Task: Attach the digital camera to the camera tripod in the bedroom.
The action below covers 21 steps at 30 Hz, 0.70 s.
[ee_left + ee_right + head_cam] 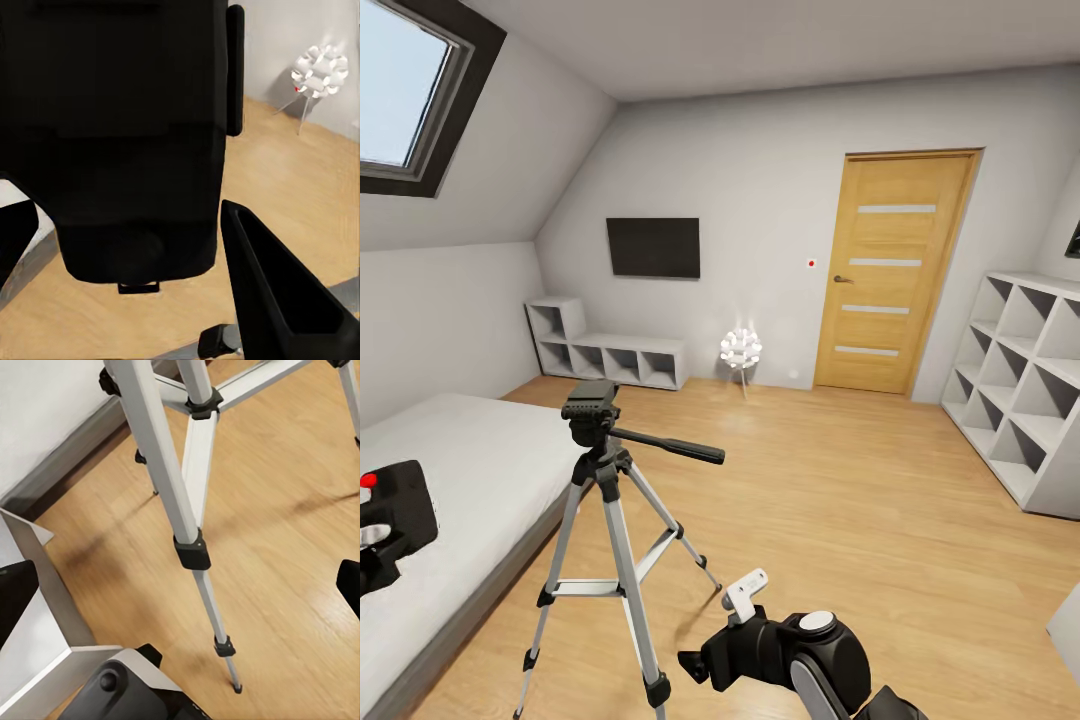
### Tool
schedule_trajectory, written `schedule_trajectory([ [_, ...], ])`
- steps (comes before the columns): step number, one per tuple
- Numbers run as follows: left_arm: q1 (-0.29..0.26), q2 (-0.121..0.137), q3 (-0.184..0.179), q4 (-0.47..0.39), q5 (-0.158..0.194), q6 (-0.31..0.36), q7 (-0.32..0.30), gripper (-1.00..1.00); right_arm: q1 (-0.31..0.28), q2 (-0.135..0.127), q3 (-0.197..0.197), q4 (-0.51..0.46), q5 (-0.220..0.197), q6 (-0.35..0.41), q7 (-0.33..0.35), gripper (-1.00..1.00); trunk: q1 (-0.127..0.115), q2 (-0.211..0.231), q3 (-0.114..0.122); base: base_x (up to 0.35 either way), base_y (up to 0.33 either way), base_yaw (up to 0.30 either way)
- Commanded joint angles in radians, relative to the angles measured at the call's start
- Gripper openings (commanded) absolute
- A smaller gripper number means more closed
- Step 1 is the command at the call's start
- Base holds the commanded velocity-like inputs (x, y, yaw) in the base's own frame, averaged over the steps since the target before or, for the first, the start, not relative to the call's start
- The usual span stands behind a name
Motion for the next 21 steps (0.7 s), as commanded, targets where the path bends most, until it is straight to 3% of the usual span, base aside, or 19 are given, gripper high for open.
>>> schedule_trajectory([
  [1, -0.007, 0.036, 0.001, -0.007, 0.004, 0.008, -0.005, -1.00, -0.001, 0.000, 0.001, -0.001, 0.008, 0.004, 0.008, 1.00, 0.000, -0.001, -0.002, 0.000, 0.000, 0.000],
  [4, -0.016, 0.073, 0.003, -0.013, 0.003, 0.002, -0.031, -1.00, -0.001, 0.000, 0.001, -0.001, 0.008, 0.003, 0.007, 1.00, 0.000, -0.001, -0.002, 0.000, 0.000, 0.000],
  [5, -0.030, 0.093, 0.004, -0.013, 0.001, -0.007, -0.077, -1.00, -0.001, 0.000, 0.001, -0.001, 0.009, 0.003, 0.007, 1.00, 0.000, -0.001, -0.002, 0.000, 0.000, 0.000],
  [10, -0.096, 0.146, 0.005, -0.005, -0.012, -0.023, -0.237, -1.00, -0.001, 0.001, 0.010, -0.001, 0.009, 0.003, 0.006, 1.00, 0.000, -0.001, -0.002, 0.000, 0.000, 0.000],
  [14, -0.153, 0.186, 0.006, -0.003, -0.071, -0.027, -0.350, -1.00, -0.001, 0.002, 0.035, 0.000, 0.010, -0.007, 0.004, 1.00, 0.000, -0.001, -0.002, 0.000, 0.000, 0.000],
  [15, -0.186, 0.203, 0.005, -0.003, -0.105, -0.028, -0.407, -1.00, -0.001, 0.002, 0.044, 0.000, 0.010, -0.018, 0.003, 1.00, 0.000, -0.001, -0.002, 0.000, 0.000, 0.000],
  [21, -0.279, 0.226, 0.004, -0.007, -0.191, -0.031, -0.556, -1.00, -0.001, 0.003, 0.058, 0.001, 0.011, -0.038, 0.002, 1.00, 0.000, -0.001, -0.002, 0.000, 0.000, 0.000],
])
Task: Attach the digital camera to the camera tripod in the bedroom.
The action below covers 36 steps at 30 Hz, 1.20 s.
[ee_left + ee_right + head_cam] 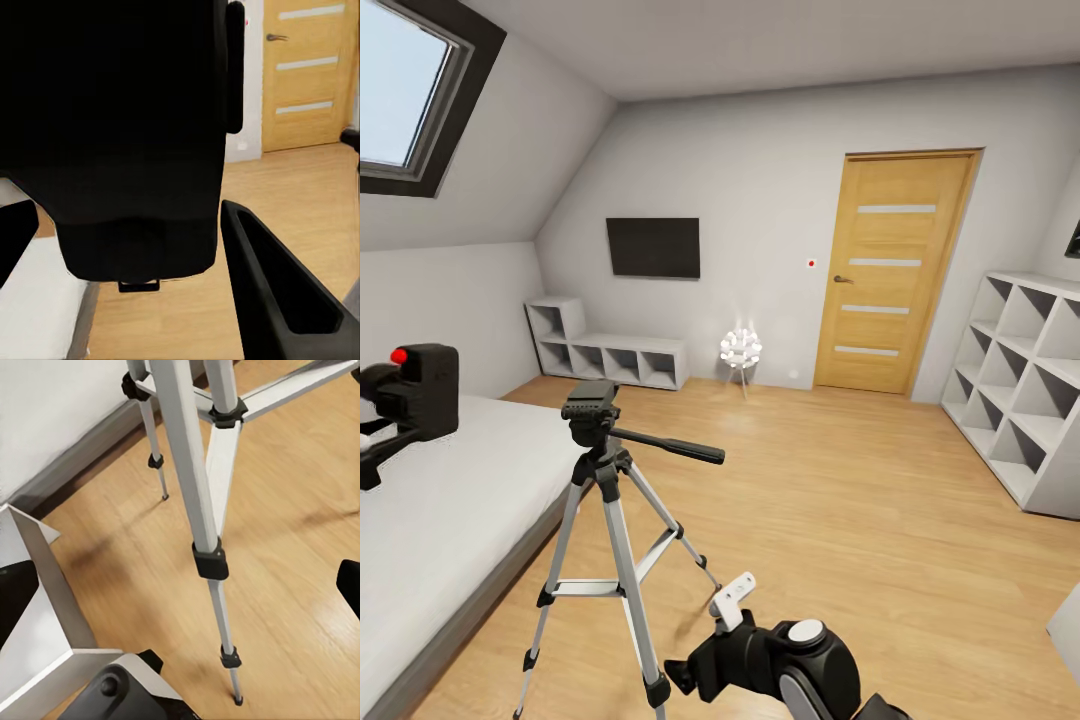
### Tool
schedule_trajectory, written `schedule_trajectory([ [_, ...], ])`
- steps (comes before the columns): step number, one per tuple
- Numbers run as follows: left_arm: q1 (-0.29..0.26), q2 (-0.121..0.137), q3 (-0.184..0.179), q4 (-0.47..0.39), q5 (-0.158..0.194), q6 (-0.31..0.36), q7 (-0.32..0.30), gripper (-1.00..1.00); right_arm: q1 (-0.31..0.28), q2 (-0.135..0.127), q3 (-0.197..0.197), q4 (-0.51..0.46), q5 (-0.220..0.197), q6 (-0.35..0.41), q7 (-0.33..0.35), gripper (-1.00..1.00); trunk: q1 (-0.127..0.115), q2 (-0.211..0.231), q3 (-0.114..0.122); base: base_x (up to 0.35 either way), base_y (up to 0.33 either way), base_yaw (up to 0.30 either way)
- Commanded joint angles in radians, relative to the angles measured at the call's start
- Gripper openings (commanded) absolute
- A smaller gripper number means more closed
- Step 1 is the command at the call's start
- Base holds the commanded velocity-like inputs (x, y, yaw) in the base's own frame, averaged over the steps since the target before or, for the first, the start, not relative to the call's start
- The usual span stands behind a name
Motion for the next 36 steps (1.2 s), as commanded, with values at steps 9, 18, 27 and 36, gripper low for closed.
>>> schedule_trajectory([
  [9, -0.089, 0.018, 0.015, -0.013, -0.053, 0.004, -0.105, -1.00, -0.014, 0.012, -0.001, -0.011, -0.004, -0.003, 0.020, 1.00, 0.000, -0.002, -0.002, 0.000, 0.000, 0.000],
  [18, -0.073, 0.022, 0.035, -0.038, -0.053, 0.004, -0.105, -1.00, -0.013, 0.043, -0.002, -0.031, -0.004, 0.018, 0.025, 1.00, 0.000, -0.002, -0.002, 0.000, 0.000, 0.000],
  [27, -0.073, 0.022, 0.035, -0.038, -0.053, 0.004, -0.105, -1.00, -0.013, 0.043, -0.002, -0.031, -0.004, 0.018, 0.025, 1.00, 0.000, -0.002, -0.002, 0.000, 0.000, 0.000],
  [36, -0.073, 0.022, 0.035, -0.038, -0.053, 0.004, -0.105, -1.00, -0.013, 0.043, -0.002, -0.031, -0.004, 0.018, 0.025, 1.00, 0.000, -0.002, -0.002, 0.000, 0.000, 0.000],
])
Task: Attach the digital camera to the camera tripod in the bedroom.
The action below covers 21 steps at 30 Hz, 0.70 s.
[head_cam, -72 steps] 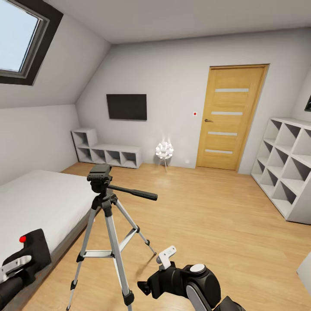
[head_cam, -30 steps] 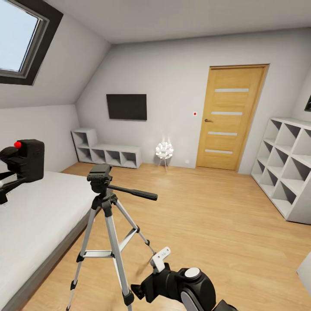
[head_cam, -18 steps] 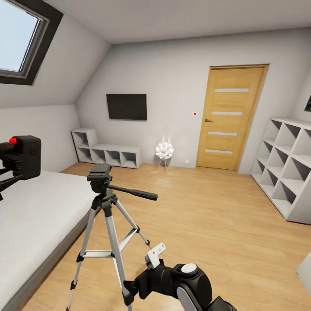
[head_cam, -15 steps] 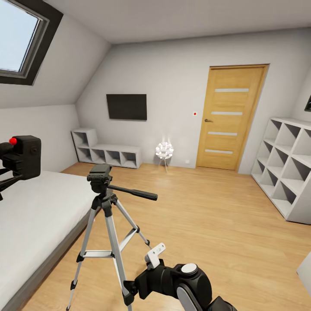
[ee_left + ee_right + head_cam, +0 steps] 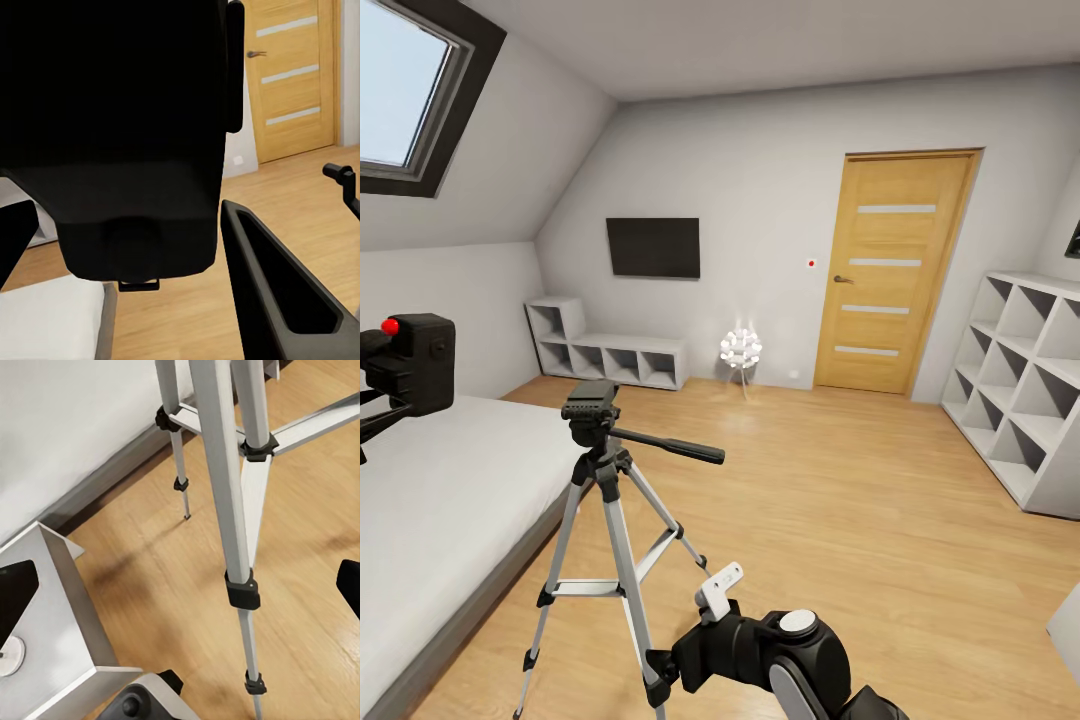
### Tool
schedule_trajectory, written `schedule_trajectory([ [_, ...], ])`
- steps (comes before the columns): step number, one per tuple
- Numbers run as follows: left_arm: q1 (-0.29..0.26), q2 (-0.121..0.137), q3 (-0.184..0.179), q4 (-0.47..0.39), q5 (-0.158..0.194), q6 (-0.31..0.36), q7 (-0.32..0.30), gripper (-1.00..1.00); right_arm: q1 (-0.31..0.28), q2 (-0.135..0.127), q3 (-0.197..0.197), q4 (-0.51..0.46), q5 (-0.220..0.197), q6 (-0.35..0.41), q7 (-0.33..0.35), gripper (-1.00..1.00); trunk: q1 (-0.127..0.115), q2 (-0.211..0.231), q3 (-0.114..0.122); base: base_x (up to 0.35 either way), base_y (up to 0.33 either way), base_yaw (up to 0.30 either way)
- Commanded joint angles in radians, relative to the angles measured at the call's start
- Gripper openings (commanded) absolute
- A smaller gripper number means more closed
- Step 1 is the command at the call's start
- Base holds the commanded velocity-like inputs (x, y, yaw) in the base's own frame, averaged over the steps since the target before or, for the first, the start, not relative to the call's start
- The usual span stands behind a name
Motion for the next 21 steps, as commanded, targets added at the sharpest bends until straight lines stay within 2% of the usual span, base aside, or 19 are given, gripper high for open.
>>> schedule_trajectory([
  [1, -0.001, 0.000, 0.001, 0.000, 0.006, 0.006, -0.003, -1.00, -0.001, 0.000, -0.001, -0.001, 0.010, 0.004, 0.010, 1.00, 0.000, -0.002, -0.002, 0.000, 0.000, 0.000],
  [6, -0.001, 0.005, 0.000, -0.001, 0.005, 0.007, -0.004, -1.00, 0.000, 0.000, -0.001, -0.002, 0.010, 0.006, 0.010, 1.00, 0.000, -0.002, -0.002, 0.000, 0.000, 0.000],
  [14, -0.011, -0.011, -0.010, -0.015, 0.009, -0.010, -0.047, -1.00, -0.024, 0.044, -0.001, -0.001, 0.014, -0.034, 0.004, 1.00, 0.000, -0.002, -0.002, 0.000, 0.000, 0.000],
  [21, -0.017, -0.015, -0.013, -0.020, 0.011, -0.023, -0.085, -1.00, -0.028, 0.054, 0.000, -0.001, 0.017, -0.073, 0.003, 1.00, 0.000, -0.002, -0.002, 0.000, 0.000, 0.000],
])
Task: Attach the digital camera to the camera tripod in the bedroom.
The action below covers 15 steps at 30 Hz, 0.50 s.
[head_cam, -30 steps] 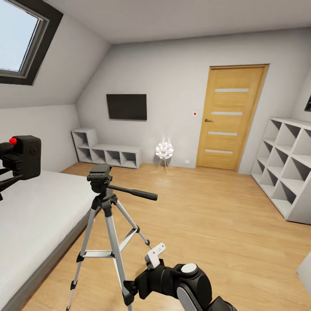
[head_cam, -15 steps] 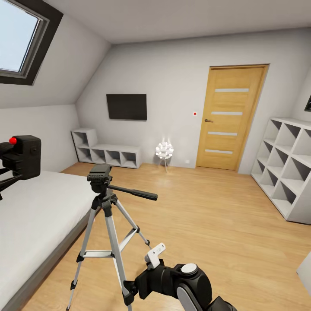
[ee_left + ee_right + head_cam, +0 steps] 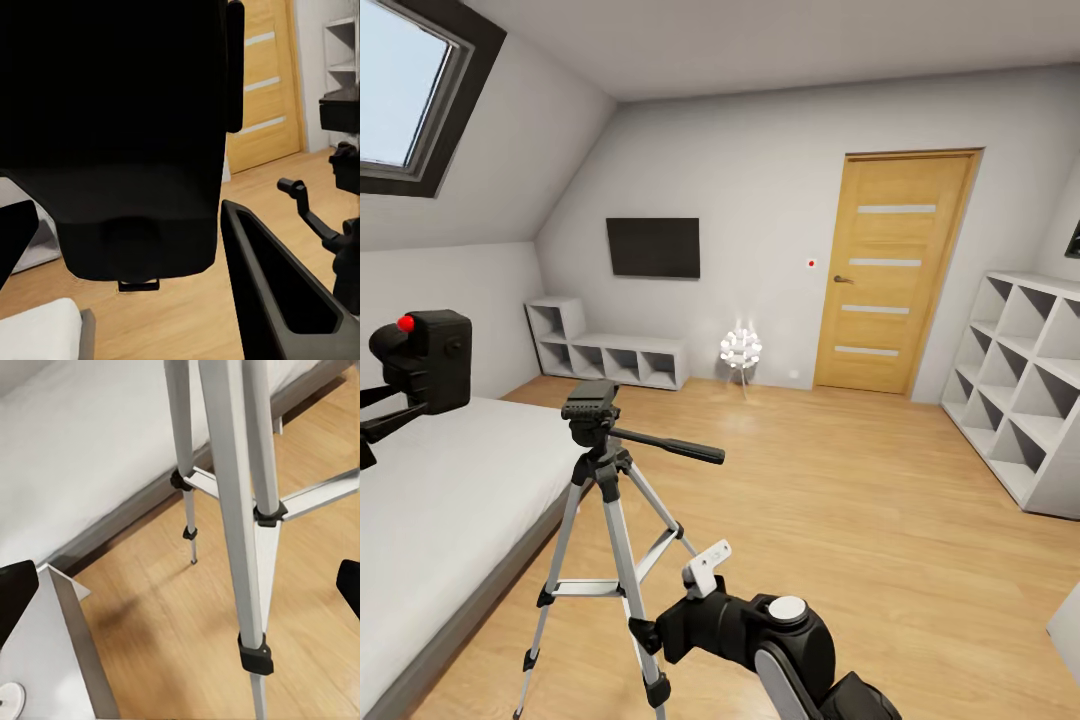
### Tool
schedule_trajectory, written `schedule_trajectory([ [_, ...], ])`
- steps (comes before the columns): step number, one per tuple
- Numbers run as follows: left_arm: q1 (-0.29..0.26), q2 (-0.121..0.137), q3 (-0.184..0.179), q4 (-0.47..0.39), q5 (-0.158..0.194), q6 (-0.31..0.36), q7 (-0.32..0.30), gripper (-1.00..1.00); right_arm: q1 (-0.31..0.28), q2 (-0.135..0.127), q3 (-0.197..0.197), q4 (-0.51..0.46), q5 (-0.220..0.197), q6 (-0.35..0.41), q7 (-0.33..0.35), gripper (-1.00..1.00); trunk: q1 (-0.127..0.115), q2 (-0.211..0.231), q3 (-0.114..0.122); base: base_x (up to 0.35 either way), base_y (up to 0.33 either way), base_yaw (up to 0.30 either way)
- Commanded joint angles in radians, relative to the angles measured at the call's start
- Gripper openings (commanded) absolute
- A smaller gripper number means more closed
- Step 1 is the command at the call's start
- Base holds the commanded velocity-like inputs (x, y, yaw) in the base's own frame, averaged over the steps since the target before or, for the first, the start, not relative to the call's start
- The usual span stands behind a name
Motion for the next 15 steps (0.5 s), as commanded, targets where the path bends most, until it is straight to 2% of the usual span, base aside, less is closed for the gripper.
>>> schedule_trajectory([
  [1, -0.005, 0.000, 0.000, 0.000, 0.005, 0.004, -0.009, -1.00, -0.001, 0.001, 0.000, -0.001, 0.008, -0.001, 0.007, 1.00, 0.000, -0.002, -0.002, 0.000, 0.000, 0.000],
  [3, -0.010, 0.000, -0.001, -0.001, 0.005, 0.000, -0.020, -1.00, -0.001, 0.002, 0.000, -0.001, 0.009, -0.012, 0.007, 1.00, 0.000, -0.002, -0.002, 0.000, 0.000, 0.000],
  [4, -0.016, 0.000, -0.001, -0.001, 0.005, -0.011, -0.051, -1.00, -0.001, 0.002, 0.000, -0.001, 0.010, -0.022, 0.007, 1.00, 0.000, -0.002, -0.002, 0.000, 0.000, 0.000],
  [10, -0.061, 0.000, -0.002, -0.002, -0.001, -0.019, -0.131, -1.00, -0.001, 0.006, 0.002, 0.000, 0.013, -0.051, 0.003, 1.00, 0.000, -0.002, -0.002, 0.000, 0.000, 0.000],
  [15, -0.093, 0.000, -0.003, -0.001, -0.006, -0.021, -0.187, -1.00, -0.002, 0.008, 0.019, 0.001, 0.017, -0.062, 0.000, 1.00, 0.000, -0.002, -0.002, 0.000, 0.000, 0.000],
])
